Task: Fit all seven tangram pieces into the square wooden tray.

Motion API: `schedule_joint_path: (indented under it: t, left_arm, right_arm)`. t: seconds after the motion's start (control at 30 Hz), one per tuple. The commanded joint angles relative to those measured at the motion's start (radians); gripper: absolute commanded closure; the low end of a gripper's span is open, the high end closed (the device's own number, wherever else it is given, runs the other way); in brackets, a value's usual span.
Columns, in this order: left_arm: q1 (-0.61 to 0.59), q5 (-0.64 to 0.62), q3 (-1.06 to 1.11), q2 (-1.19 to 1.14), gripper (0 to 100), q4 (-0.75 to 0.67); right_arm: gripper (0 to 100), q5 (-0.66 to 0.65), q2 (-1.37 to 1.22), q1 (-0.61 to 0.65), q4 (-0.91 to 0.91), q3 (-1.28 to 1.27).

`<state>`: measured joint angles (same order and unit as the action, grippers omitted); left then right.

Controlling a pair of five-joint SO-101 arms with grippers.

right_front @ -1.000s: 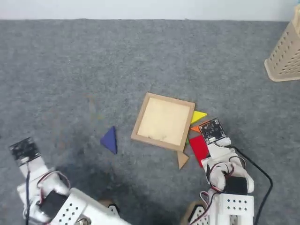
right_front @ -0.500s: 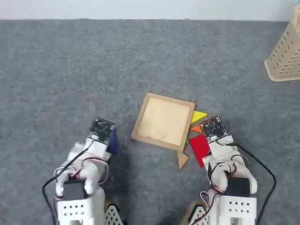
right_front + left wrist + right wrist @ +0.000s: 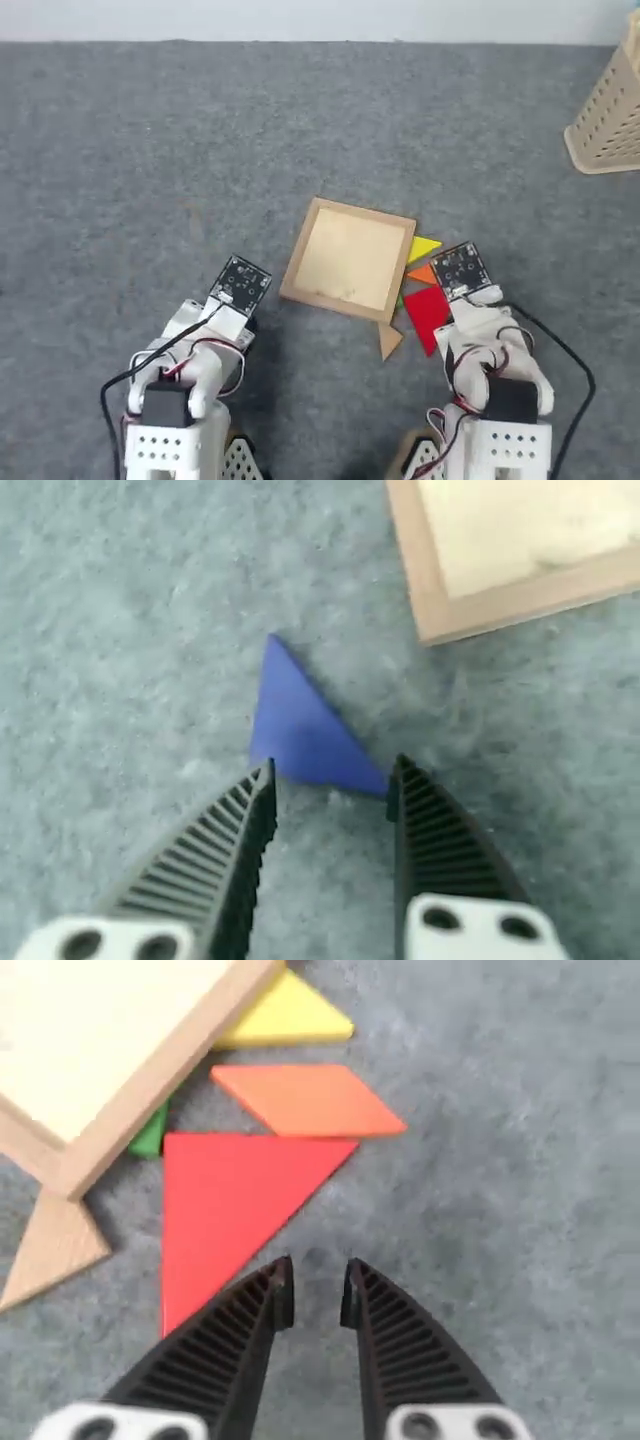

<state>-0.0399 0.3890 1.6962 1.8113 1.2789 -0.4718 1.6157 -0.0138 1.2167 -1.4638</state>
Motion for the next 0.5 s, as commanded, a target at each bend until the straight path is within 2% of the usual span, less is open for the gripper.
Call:
schedule_joint_path:
  t: [0.0,0.17,0.23,0.3,0.47]
  left_arm:
    - [0.037,-0.009,-0.012,0.014,82,0.005]
    - [0.058,-0.008,-0.012,0.014,82,0.005]
    - [0.058,-0.008,-0.012,0.014,82,0.005]
    - [0.052,-0.008,-0.012,0.014,82,0.005]
    - [0.052,-0.008,-0.012,0.012,82,0.005]
  right_arm:
    - [90.2,-0.021,-0.125,0.010,-0.031,0.141]
    - [90.2,0.049,-0.526,0.044,-0.074,0.405]
    - [92.4,0.097,-0.717,0.097,-0.074,0.531]
    - [99.2,0.169,-0.901,0.174,-0.073,0.661]
    - [98.8,0.299,-1.279,0.294,-0.076,0.898]
